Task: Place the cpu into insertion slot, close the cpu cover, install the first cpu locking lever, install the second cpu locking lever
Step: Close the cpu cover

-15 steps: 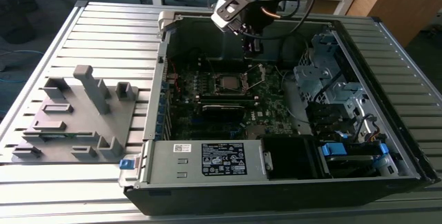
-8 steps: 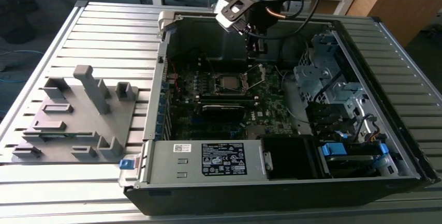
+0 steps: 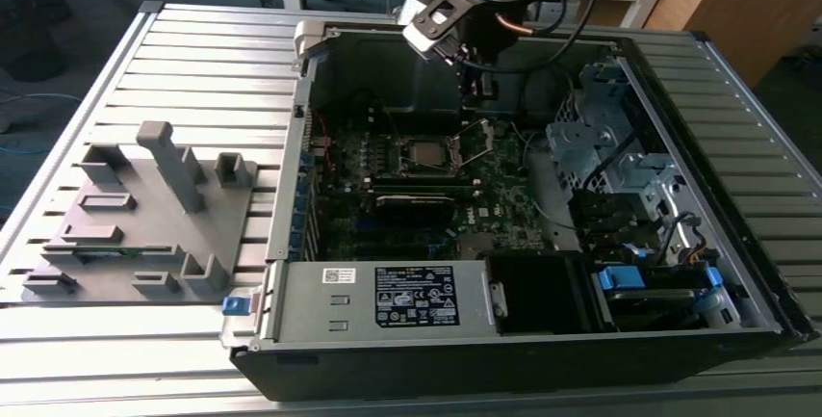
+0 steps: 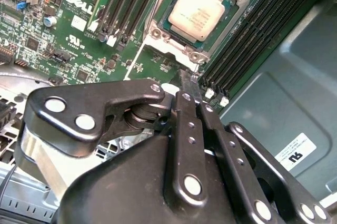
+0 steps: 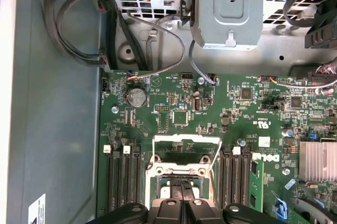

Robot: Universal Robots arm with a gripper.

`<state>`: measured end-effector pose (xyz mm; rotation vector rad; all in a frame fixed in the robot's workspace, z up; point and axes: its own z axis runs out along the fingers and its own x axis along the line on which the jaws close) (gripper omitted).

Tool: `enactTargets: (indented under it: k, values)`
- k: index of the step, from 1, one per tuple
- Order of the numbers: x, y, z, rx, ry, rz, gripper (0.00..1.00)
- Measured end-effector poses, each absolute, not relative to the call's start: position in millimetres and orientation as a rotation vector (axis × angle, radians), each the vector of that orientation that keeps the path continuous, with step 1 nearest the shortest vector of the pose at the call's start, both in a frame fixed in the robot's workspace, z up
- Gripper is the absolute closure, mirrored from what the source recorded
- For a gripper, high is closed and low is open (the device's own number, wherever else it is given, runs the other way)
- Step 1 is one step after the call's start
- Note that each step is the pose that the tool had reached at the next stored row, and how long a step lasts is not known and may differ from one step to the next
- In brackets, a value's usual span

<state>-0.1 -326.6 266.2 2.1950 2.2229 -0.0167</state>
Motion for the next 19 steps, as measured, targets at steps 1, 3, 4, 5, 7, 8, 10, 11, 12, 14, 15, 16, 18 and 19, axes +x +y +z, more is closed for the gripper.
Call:
enactTargets:
  k: [1, 3, 4, 5, 7, 8, 10, 11, 12, 14, 15, 16, 18, 19]
  values:
    - [-0.1, -326.6, 266.2, 2.195, 2.223, -0.017, 0.89]
    - [0.0, -326.6, 266.2, 2.195, 2.223, -0.017, 0.89]
    - [0.1, -326.6, 266.2, 2.195, 2.223, -0.017, 0.89]
    - [0.1, -326.6, 266.2, 2.195, 2.223, -0.017, 0.89]
    - [0.5, -326.6, 266.1, 2.195, 2.223, -0.016, 0.89]
    - [1.0, -326.5, 266.1, 2.195, 2.223, -0.016, 0.89]
    - [1.5, -326.4, 266.1, 2.195, 2.223, -0.017, 0.89]
    - [1.5, -326.4, 266.1, 2.195, 2.223, -0.017, 0.89]
    - [1.7, -326.4, 266.1, 2.195, 2.223, -0.017, 0.89]
    - [2.1, -326.1, 266.0, 2.195, 2.223, -0.017, 0.89]
    - [2.2, -325.9, 266.0, 2.195, 2.223, -0.017, 0.89]
    - [2.4, -325.8, 266.0, 2.195, 2.223, -0.017, 0.89]
    - [2.7, -325.4, 265.9, 2.195, 2.223, -0.017, 0.89]
    - [2.8, -325.3, 265.9, 2.195, 2.223, -0.017, 0.89]
